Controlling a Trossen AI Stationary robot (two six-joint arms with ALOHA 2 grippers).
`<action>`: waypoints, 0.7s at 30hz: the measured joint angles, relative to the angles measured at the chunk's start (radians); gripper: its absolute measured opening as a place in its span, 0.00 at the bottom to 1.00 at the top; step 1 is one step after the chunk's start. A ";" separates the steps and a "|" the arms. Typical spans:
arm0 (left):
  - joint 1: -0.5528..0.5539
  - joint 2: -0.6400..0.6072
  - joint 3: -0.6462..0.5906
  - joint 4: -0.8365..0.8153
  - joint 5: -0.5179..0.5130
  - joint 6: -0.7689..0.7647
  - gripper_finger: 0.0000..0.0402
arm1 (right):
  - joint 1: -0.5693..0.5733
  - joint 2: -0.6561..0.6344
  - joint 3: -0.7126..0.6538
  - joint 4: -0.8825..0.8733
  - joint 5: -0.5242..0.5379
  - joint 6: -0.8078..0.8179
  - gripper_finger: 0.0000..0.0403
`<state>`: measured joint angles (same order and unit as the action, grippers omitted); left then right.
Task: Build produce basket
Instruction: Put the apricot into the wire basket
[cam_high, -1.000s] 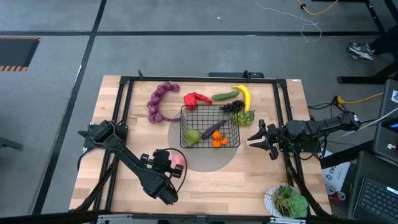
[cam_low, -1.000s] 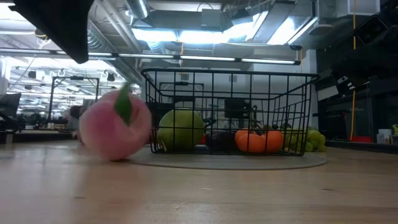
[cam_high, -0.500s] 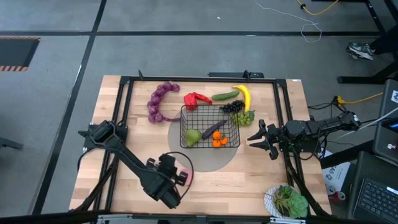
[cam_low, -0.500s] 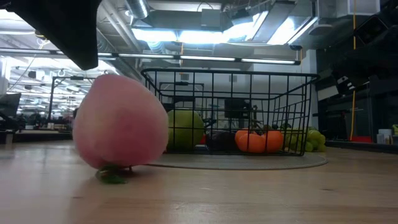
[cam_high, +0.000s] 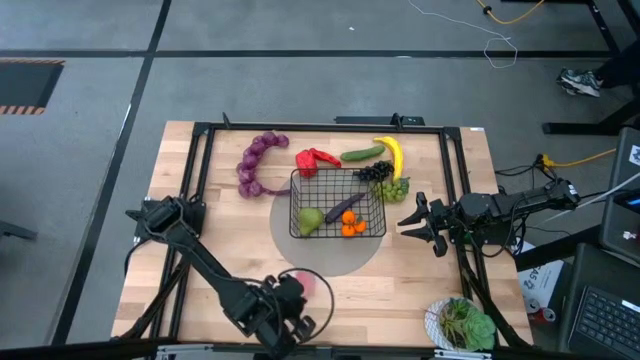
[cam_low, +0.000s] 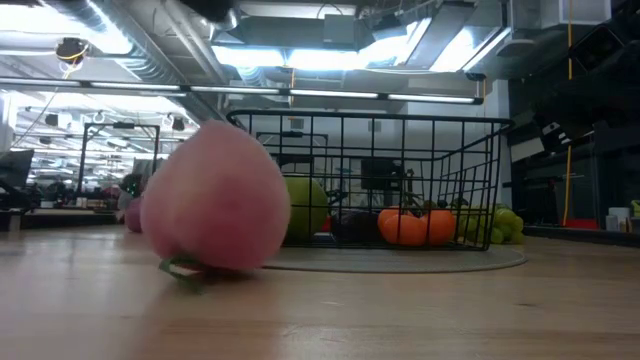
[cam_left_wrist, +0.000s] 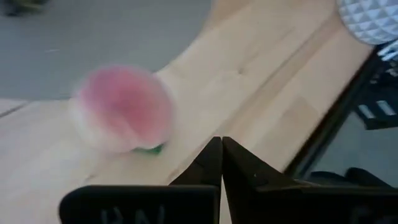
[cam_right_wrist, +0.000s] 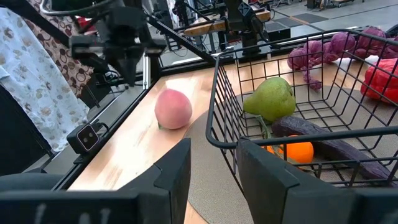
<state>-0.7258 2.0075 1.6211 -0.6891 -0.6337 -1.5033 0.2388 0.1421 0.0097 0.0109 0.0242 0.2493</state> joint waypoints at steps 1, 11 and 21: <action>0.010 0.010 -0.001 0.002 0.001 0.015 0.01 | 0.000 0.000 0.000 0.000 0.000 0.000 0.32; 0.103 0.085 -0.002 -0.045 0.134 0.011 0.00 | 0.000 0.006 0.000 0.000 -0.001 0.003 0.32; 0.079 0.084 -0.002 -0.354 0.151 -0.271 0.00 | 0.000 0.023 0.000 0.000 0.000 0.003 0.32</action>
<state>-0.6469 2.0918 1.6192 -1.0431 -0.4831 -1.7738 0.2389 0.1656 0.0097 0.0110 0.0242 0.2523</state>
